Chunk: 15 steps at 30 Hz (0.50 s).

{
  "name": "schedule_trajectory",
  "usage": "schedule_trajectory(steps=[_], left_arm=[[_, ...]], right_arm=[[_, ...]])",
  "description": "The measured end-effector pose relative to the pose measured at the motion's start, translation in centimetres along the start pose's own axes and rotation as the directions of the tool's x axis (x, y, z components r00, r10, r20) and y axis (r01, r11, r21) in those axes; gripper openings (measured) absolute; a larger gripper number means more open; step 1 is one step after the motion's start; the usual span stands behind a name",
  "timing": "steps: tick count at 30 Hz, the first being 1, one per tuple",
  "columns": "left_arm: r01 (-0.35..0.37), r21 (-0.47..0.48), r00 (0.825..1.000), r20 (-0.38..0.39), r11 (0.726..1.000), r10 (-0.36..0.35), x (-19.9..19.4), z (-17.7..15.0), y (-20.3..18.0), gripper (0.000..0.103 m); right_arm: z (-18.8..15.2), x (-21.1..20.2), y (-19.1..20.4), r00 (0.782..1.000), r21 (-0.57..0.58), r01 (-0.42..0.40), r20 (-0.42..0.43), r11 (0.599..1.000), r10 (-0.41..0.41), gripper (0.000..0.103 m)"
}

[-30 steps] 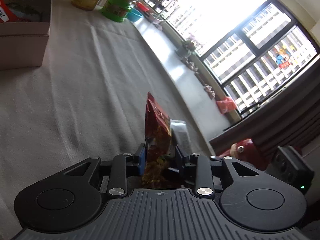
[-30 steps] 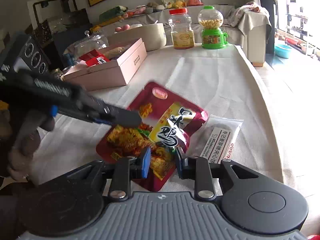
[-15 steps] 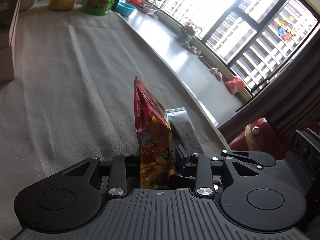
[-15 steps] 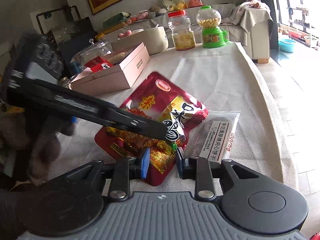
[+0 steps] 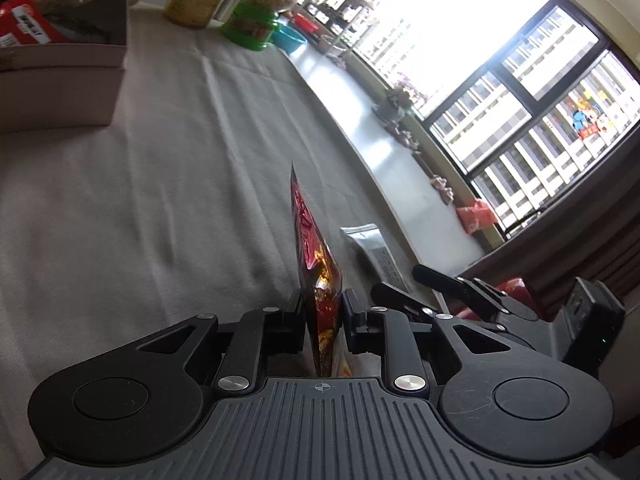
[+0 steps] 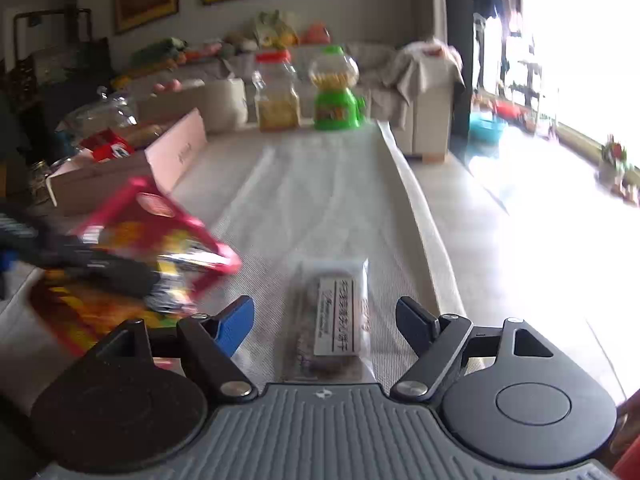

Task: Organize snacks
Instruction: 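Grasp the large red snack bag with the left gripper while the right gripper grasps the cookie packet, then carry the red bag and cookie packet into the pink box and open both grippers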

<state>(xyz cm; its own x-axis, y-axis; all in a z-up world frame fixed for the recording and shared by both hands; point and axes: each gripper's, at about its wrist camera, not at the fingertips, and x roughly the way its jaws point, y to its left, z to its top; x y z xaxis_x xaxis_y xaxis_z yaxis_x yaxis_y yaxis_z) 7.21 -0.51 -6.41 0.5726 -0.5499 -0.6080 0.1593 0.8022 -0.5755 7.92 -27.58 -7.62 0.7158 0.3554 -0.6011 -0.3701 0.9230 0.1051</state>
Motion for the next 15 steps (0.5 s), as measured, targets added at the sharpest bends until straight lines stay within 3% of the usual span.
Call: schedule_trajectory(steps=[2,4,5,6,11,15], left_arm=[[-0.011,-0.016,1.000,0.015,1.000,0.012,-1.4,-0.6,0.6,0.023],[-0.025,-0.034,0.999,0.030,0.999,0.027,-2.8,-1.3,1.4,0.023],[-0.032,-0.042,0.999,0.037,0.999,0.034,-3.6,-1.6,1.9,0.023],[-0.041,-0.050,0.998,0.043,0.998,0.043,-4.1,-1.9,2.1,0.023],[-0.102,-0.067,0.991,0.080,0.993,0.107,-6.8,-2.5,3.0,0.023],[-0.135,-0.064,0.982,0.123,0.989,0.142,-8.8,-2.2,3.5,0.023]], right_arm=[[0.2,1.0,-0.4,0.999,0.029,-0.002,-0.039,1.000,0.003,0.078],[0.5,1.4,-0.3,0.999,0.018,0.017,-0.040,1.000,-0.016,0.068],[0.7,1.4,0.0,0.999,0.000,0.015,-0.048,1.000,-0.015,0.049],[0.8,1.5,0.3,0.998,-0.022,0.006,-0.063,1.000,-0.007,0.040],[1.6,1.0,3.0,0.987,-0.080,-0.121,-0.118,0.989,0.111,0.035],[3.8,-0.3,6.2,0.970,-0.137,-0.233,-0.098,0.963,0.221,0.035]])
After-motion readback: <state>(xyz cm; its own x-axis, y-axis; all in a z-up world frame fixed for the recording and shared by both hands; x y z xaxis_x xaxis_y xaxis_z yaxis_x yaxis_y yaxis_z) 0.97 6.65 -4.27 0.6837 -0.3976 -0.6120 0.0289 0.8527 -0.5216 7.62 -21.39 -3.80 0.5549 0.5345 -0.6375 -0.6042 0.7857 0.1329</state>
